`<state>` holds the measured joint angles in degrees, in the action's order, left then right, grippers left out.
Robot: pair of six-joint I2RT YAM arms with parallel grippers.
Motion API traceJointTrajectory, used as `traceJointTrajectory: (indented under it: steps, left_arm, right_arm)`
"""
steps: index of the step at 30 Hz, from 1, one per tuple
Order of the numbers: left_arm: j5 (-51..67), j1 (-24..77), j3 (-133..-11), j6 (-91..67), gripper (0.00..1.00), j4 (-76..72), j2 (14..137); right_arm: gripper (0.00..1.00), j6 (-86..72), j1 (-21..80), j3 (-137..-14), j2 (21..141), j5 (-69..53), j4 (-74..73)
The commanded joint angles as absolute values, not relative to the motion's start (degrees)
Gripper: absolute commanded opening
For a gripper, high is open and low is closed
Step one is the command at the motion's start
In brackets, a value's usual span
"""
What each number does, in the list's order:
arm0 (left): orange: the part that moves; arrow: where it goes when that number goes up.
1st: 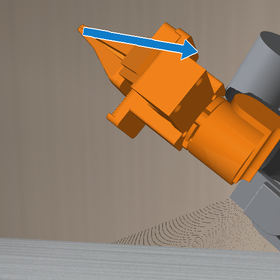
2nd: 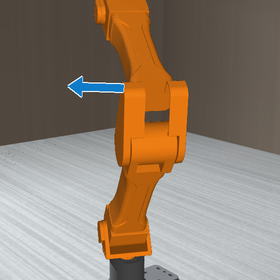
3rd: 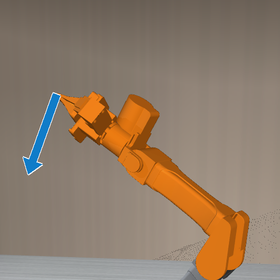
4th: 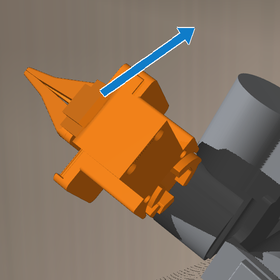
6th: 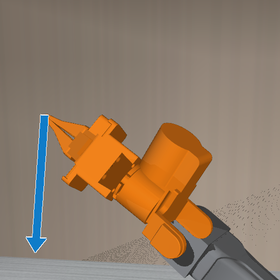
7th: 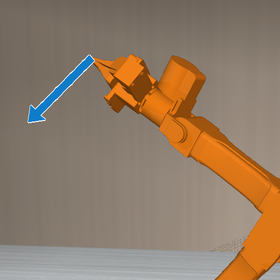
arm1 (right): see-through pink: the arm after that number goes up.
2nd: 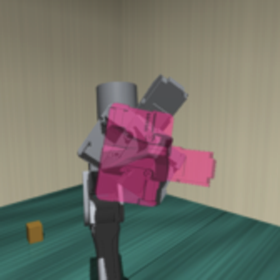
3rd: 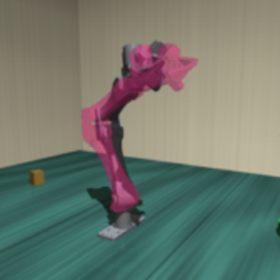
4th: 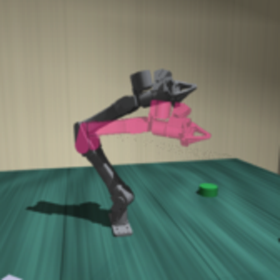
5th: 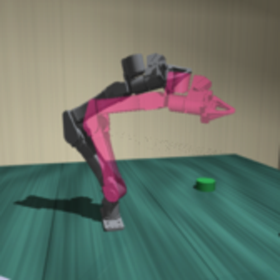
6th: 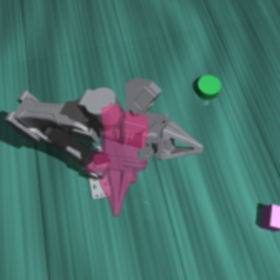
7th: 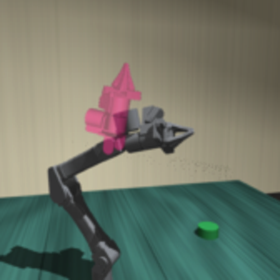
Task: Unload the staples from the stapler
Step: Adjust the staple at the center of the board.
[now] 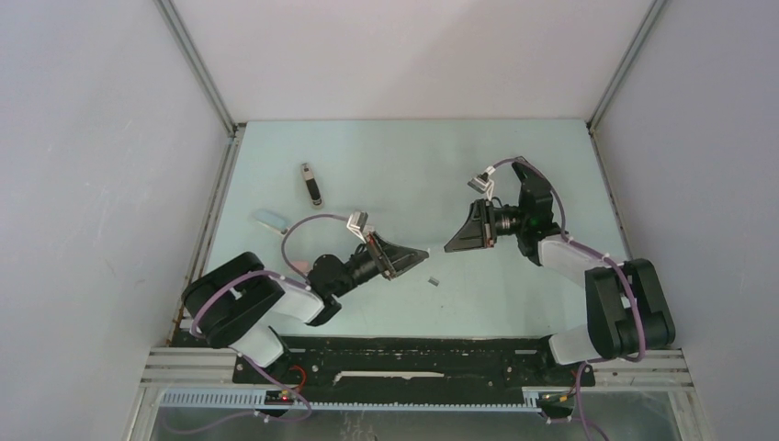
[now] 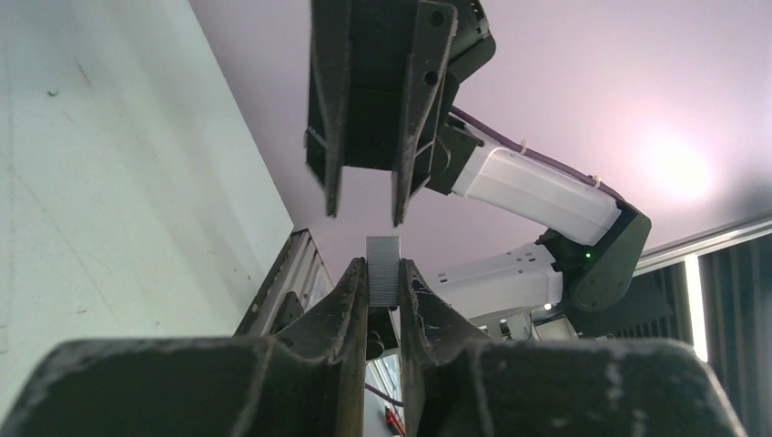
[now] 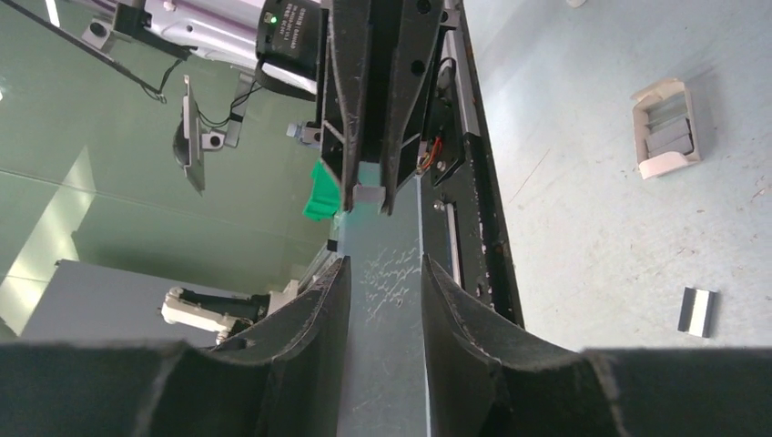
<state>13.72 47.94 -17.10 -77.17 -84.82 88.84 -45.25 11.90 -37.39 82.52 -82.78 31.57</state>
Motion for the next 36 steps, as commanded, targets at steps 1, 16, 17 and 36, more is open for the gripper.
traceJointTrajectory:
  steps: [1, 16, 17, 36]
  left_arm:
    - [14.2, 47.0, -13.7, -74.0, 0.15, -86.8, 85.7]
    - [15.8, 46.9, -8.0, -64.7, 0.15, -67.2, 77.5]
    - [15.1, 47.1, -10.0, -62.1, 0.15, -60.4, 74.4]
    - [-10.0, 50.3, -21.4, -41.7, 0.16, 9.9, 52.8]
  right_arm:
    - [0.43, -40.8, 9.1, -37.2, 78.6, -86.4, 32.2]
    - [0.43, -21.2, 5.4, -41.5, 72.8, -84.9, 8.7]
    - [0.43, -21.2, 5.4, -41.5, 72.8, -84.8, 8.7]
    - [0.43, -20.8, 5.0, -41.6, 72.3, -84.0, 8.8]
